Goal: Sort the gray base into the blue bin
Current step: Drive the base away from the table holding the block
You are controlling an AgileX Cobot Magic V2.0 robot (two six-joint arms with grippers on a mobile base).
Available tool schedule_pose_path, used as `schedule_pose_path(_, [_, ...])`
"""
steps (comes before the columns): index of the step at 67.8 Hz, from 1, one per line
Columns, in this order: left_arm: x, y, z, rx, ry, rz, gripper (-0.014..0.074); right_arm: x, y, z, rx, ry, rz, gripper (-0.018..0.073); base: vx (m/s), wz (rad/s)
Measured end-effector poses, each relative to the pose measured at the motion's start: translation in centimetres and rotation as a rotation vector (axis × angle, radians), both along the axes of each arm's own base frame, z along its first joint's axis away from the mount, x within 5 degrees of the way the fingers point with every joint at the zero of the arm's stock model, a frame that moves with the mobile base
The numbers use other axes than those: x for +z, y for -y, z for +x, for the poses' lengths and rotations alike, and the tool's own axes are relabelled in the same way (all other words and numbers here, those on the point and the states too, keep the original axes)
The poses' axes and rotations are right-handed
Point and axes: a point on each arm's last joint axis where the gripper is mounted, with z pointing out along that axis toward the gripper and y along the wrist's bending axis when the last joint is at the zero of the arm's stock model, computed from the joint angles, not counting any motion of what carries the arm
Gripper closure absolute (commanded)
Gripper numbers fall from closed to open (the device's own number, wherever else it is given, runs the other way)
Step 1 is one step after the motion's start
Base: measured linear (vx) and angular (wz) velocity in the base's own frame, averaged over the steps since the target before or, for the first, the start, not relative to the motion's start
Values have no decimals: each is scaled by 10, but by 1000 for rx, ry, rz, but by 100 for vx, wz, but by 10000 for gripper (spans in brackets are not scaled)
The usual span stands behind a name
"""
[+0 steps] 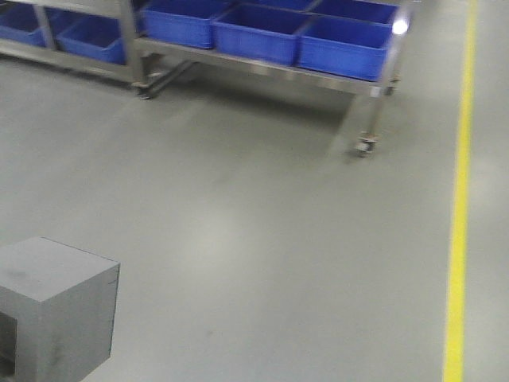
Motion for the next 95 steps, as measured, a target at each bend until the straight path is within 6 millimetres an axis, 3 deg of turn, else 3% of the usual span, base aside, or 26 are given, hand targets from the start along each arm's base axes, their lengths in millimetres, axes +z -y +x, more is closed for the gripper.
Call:
schedule_pose_path(35, [0,0,0,0,0,0,603,0,0,0,0,0,0,564,24,-58])
schedule_pose_path(95, [0,0,0,0,-1,0,603,0,0,0,0,0,0,564,39,-15])
